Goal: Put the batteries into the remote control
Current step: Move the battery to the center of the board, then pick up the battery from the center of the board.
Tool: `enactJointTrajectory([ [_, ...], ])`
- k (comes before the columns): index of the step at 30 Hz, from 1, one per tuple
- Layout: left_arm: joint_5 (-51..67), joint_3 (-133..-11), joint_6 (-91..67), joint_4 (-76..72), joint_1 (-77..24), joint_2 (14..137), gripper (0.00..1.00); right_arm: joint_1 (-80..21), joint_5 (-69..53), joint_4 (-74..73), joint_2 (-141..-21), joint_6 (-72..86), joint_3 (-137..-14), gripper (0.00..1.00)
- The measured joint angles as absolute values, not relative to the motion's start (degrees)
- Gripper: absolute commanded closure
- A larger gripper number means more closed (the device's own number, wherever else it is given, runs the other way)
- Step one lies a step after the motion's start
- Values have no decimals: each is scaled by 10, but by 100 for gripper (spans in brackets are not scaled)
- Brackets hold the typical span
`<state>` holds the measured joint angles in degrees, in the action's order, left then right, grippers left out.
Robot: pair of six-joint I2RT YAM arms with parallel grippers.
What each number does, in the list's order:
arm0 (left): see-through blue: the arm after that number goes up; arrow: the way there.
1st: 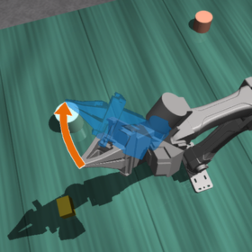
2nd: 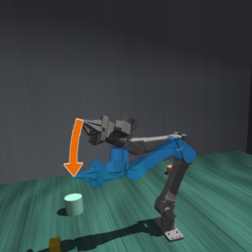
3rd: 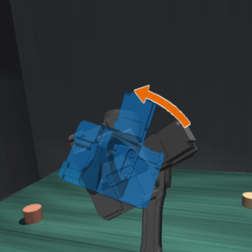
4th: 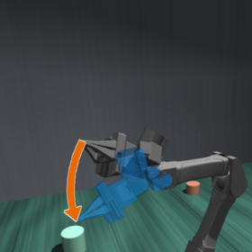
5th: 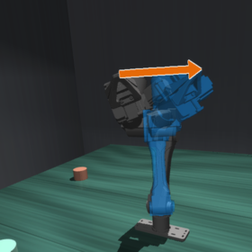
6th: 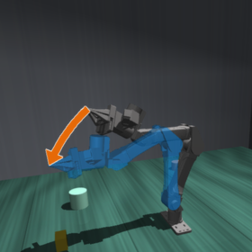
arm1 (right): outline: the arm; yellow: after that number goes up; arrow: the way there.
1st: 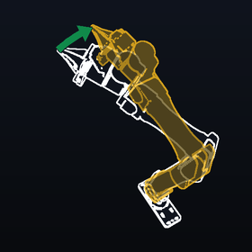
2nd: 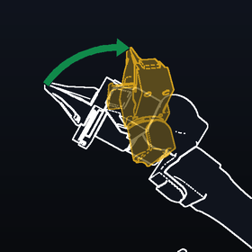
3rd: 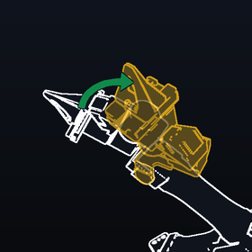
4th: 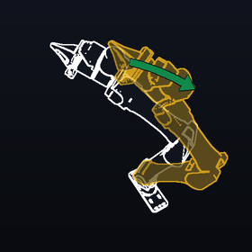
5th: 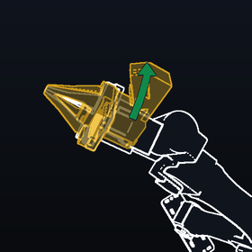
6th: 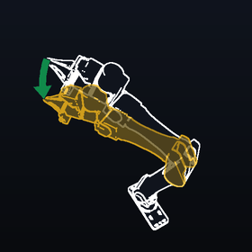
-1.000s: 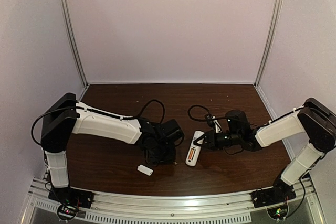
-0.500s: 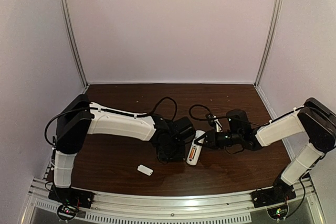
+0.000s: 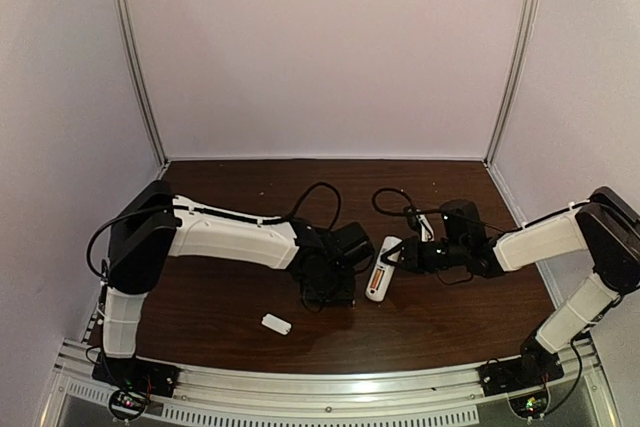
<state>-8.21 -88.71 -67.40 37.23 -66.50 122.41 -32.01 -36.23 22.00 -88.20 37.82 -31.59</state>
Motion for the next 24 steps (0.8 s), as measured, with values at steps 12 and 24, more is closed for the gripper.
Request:
enactJointTrajectory([
  [12,-86,-857,-674,313,-665,1207,55,-313,-357,209,-892,361,-334,100],
  [24,-82,-931,-658,332,-670,1263,81,-290,-358,183,-874,354,-333,100],
])
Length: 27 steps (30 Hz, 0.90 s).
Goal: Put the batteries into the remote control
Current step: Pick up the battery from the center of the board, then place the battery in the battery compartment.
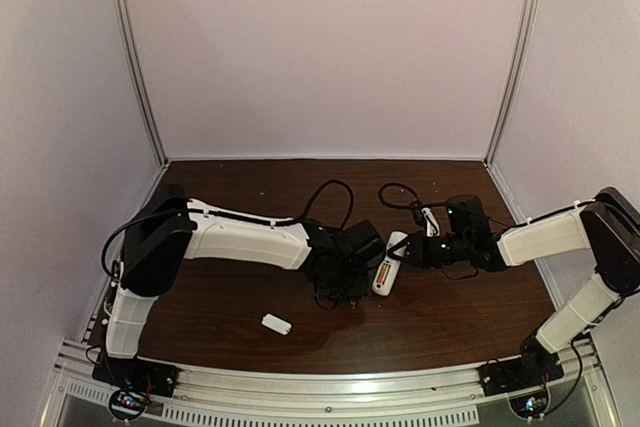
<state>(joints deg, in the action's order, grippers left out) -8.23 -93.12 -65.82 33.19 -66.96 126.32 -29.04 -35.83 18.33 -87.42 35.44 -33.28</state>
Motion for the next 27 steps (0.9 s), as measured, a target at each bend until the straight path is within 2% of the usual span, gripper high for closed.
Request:
enactJointTrajectory([
  [5,-86,-954,-639,371,-670,1273,100,-282,-359,168,-865,347,-331,100],
  [12,-107,-959,-561,412,-681,1273,100,-282,-376,175,-863,352,-321,100],
  [16,-133,-911,-524,403,-684,1239,100,-282,-401,198,-863,367,-303,100],
  [22,-129,-744,-434,244,-684,1100,100,-290,-444,274,-865,424,-268,100],
  [27,-92,-649,-361,20,-684,990,100,-316,-464,330,-865,464,-266,100],
])
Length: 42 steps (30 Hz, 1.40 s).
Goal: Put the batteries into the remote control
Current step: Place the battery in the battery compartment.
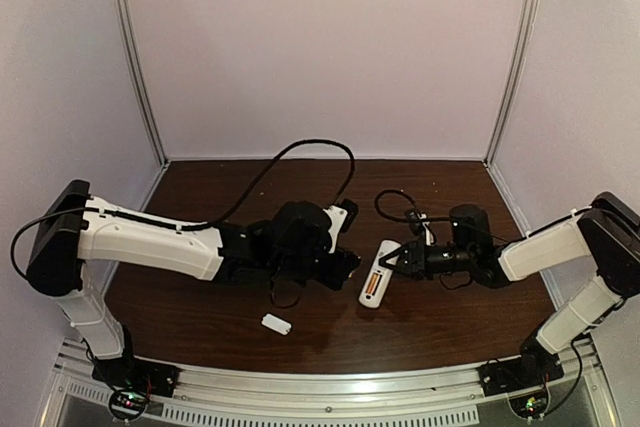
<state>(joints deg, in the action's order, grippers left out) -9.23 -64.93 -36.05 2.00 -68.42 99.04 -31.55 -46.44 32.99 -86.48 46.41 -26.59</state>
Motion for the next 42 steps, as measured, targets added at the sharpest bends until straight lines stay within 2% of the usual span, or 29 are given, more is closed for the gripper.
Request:
enactJointTrajectory([
  [6,-36,-630,-308,-144,-684,987,100,-345,-478,380,-865,502,-266,100],
  [18,23,-590,-277,-256,-686,1001,100,-354,-497,489,-868,600,-255,100],
  [31,10,-562,-260,-263,-687,999,100,-354,-515,602,-903,694,-229,100],
  [42,-15,-548,-256,-251,-689,988,100,-354,-516,616,-908,705,-228,100],
])
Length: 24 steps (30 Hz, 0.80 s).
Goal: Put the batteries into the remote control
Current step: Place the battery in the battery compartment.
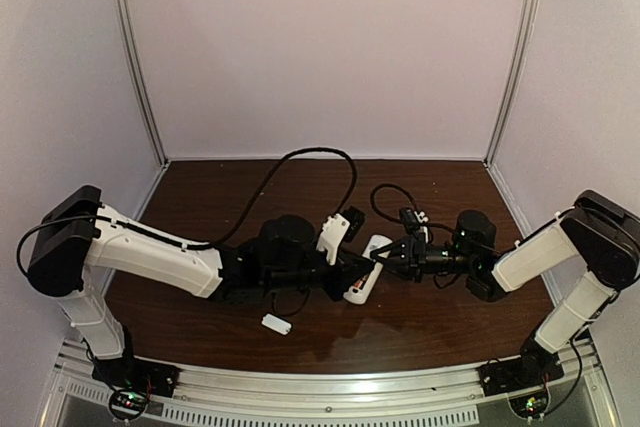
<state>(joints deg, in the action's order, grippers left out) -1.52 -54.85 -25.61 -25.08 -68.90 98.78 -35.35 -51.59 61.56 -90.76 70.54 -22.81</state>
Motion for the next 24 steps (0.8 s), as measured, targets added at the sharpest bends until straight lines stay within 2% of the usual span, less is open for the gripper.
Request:
enactJointTrajectory([
  [15,-6,-533,-267,-240,-691,980,99,-354,-514,594,-903,696,-229,100],
  [24,-11,-529,-279,-238,-691,980,80,-354,-514,578,-901,691,-230,100],
])
